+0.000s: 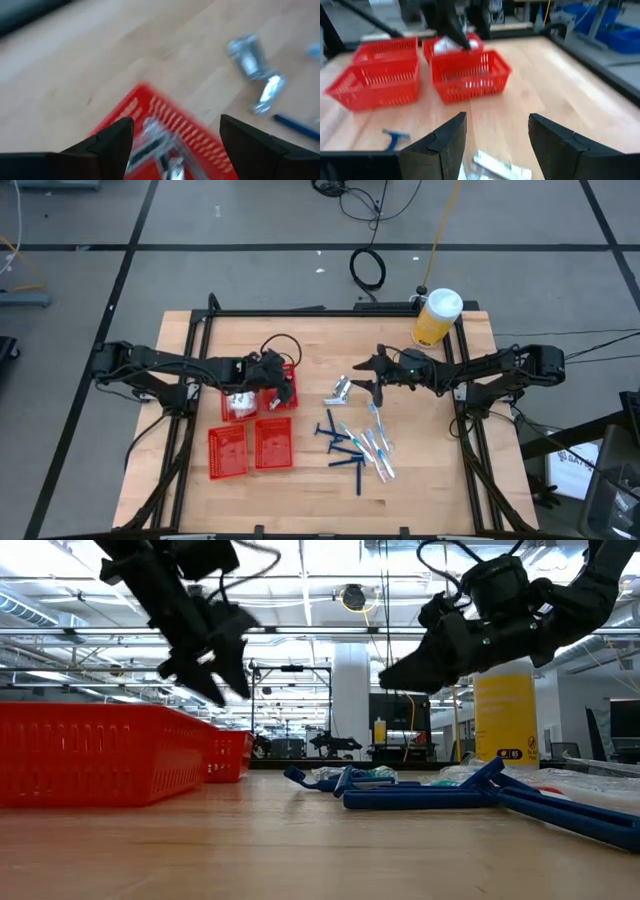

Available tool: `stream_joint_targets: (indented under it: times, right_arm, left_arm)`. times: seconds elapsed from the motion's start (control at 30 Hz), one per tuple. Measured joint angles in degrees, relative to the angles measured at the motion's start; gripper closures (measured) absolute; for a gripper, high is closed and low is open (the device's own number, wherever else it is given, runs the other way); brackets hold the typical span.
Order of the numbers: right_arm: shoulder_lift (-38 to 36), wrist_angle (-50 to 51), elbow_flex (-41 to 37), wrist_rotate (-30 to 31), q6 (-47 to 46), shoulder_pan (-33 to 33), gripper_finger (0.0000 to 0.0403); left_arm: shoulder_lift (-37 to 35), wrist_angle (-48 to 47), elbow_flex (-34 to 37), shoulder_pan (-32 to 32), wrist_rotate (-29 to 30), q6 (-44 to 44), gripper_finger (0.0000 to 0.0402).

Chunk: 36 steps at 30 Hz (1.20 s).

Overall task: Pick & Place Travel size toiletries
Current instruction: Put the silver nail cutter into the top right red basket

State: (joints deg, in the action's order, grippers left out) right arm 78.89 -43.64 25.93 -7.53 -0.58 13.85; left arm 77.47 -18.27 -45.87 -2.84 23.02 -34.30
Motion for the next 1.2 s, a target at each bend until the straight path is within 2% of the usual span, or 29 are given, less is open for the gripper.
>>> stream_joint_targets:
  times: [0.17,0.27,0.37,0.47,0.57,0.77,1.07,1.2]
  right_arm:
    - [1.3,10.1,3.6,0.3,1.7,0.0,0.0202]
    - [4.9,10.8,5.1,0.3,2.2,0.0,0.0202]
    - [9.7,11.2,7.1,1.3,4.4,0.0,0.0202]
    - [15.3,14.9,9.8,7.3,9.5,0.0,0.0202]
    - [19.7,18.7,12.8,7.5,10.6,0.0,0.0202]
    - [23.3,21.5,15.8,7.4,10.9,-0.1,0.021]
    - [17.4,35.5,15.9,6.9,8.8,-0.8,0.0225]
    - [15.4,39.5,15.7,1.4,7.1,-1.6,0.0235]
  left_arm:
    - [-1.8,11.2,0.0,-0.9,-0.9,12.9,0.0126]
    - [-3.0,17.9,-0.1,-3.4,-3.8,18.5,0.0134]
    - [-3.4,23.1,0.0,-6.8,-10.0,22.4,0.0142]
    - [-3.3,30.6,0.0,-9.9,-18.3,26.2,0.0146]
    - [-3.2,34.9,0.0,-12.5,-24.4,28.0,0.0146]
    - [-3.2,34.6,0.0,-15.7,-26.5,27.7,0.0147]
    - [-3.1,32.6,0.0,-15.9,-26.5,30.9,0.0147]
    - [-3.1,32.0,0.0,-15.9,-26.5,31.6,0.0147]
